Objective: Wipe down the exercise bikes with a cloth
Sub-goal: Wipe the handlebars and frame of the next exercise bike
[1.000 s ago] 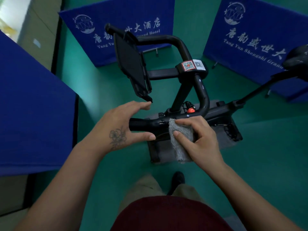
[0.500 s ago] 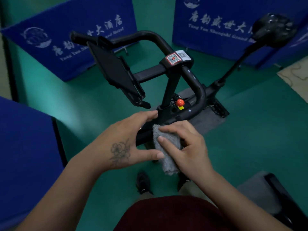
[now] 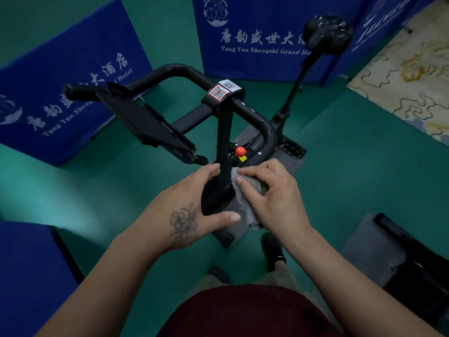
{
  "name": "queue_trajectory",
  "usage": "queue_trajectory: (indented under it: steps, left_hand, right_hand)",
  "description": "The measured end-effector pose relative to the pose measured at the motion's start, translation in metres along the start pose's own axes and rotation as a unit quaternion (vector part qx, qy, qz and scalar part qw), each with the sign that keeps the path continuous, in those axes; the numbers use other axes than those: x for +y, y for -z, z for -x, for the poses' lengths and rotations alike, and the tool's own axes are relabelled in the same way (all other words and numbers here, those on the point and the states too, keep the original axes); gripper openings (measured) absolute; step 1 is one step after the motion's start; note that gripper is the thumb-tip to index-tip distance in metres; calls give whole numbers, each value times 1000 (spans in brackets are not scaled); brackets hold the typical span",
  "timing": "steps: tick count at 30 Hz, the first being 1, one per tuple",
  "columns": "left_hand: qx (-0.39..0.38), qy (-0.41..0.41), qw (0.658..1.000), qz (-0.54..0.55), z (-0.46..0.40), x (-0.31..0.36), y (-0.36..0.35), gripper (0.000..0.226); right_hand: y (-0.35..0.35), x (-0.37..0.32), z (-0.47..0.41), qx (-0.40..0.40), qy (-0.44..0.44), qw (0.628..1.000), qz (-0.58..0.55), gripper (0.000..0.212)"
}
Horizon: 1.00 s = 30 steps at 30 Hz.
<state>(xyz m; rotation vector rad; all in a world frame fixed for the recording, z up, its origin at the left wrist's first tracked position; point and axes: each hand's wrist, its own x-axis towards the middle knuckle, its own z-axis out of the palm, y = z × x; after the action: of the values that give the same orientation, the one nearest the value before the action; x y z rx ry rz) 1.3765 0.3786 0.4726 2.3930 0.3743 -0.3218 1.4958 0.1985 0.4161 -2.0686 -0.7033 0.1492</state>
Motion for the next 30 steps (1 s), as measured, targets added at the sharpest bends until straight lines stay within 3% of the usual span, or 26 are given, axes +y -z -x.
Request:
queue_trajectory:
  steps: [3,15,22,30]
  left_hand:
    - [10,-1,1000,5,-1,-2,-2,112]
    - [21,36,999,18,0,1,-7,104]
    - [27,56,998,23,1,4,-8,107]
    - [30,73,997,14,2,9,-8,108]
  right_hand:
    - [-5,-6,15,-26,19,999,-28,20]
    - [4,11,-9,1,8,1000,-7,17]
    - [4,12,-4,-27,59,998,5,19]
    - [13,27,-24,-2,11,1000,0,16]
